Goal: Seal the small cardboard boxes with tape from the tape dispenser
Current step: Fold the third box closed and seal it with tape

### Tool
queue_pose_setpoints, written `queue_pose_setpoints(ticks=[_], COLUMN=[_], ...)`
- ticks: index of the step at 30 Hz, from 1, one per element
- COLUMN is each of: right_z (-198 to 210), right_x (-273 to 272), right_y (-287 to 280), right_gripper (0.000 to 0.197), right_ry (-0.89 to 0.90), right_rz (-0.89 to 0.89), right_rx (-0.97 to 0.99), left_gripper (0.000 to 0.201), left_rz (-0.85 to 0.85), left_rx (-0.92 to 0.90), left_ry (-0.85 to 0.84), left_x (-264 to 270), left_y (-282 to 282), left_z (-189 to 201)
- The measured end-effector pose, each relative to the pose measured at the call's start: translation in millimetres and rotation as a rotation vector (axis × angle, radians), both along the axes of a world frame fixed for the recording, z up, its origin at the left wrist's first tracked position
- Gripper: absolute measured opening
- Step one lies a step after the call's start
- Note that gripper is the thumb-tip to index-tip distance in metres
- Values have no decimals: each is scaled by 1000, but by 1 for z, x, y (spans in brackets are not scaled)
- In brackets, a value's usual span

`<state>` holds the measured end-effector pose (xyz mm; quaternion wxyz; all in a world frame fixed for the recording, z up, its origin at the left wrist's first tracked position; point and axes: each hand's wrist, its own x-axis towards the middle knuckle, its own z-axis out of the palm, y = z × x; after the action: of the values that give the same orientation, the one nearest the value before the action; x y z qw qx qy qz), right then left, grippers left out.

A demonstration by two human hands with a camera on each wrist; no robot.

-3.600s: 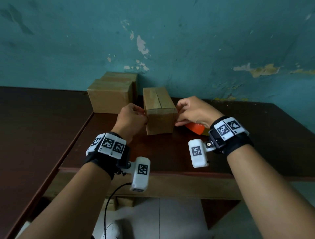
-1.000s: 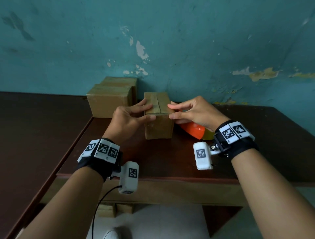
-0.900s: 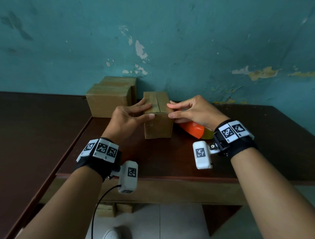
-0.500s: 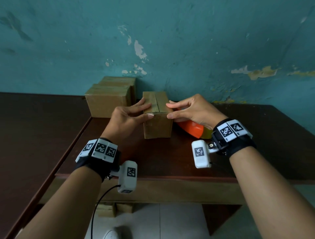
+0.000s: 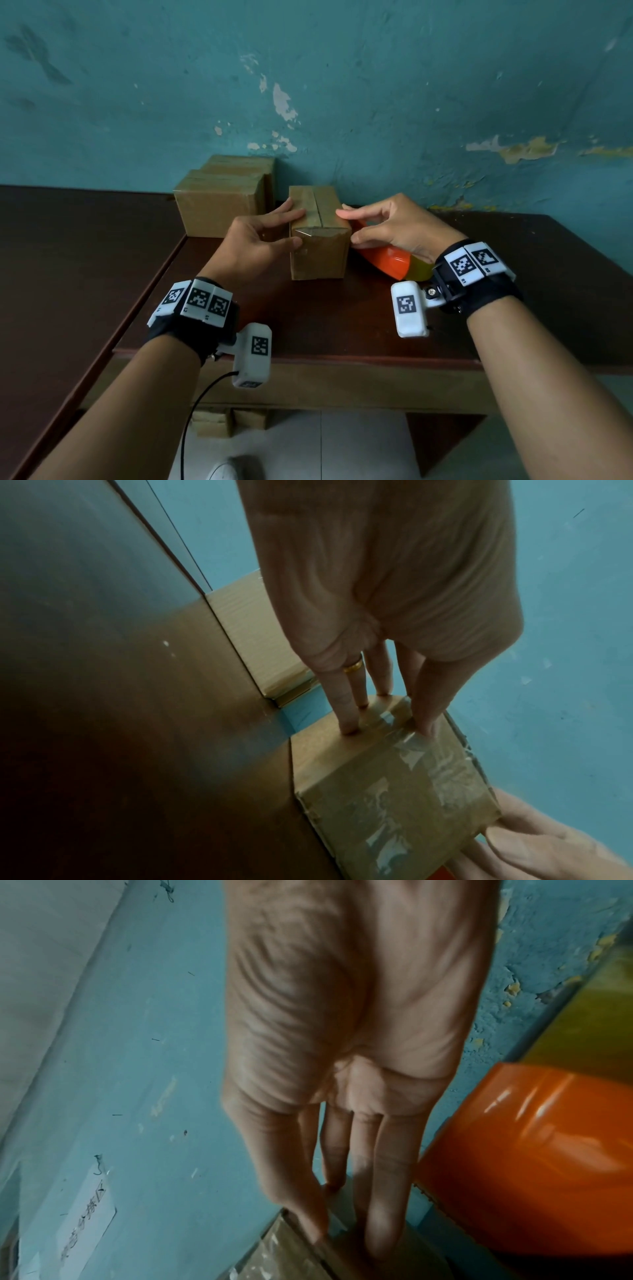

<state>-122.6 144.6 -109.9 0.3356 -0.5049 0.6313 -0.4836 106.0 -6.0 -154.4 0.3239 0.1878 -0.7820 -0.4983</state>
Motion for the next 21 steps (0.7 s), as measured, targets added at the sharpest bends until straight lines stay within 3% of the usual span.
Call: queue_pose_setpoints(ticks=[3,6,11,14,21], right_z=[4,3,0,-3,-8], right_x=[-2,3,12,12,11], right_y=[1,-3,-8,-12,-14], right_gripper=[32,35,28,38,40], right_ry=[-112,-76,142,186,206], right_rz=[0,-72,-151,-189,-193], right_rx=[34,17,-83,-105,-150], left_gripper=[48,31,45,60,60], left_rz=[-48,23,247,280,252], left_rx=[69,256,22,-14,-77], left_ry=[36,117,127,142,98], left_x=[1,-6,-19,-22,-20], left_y=[2,9,13,12,11], left_z=[2,6,1,-2,-2])
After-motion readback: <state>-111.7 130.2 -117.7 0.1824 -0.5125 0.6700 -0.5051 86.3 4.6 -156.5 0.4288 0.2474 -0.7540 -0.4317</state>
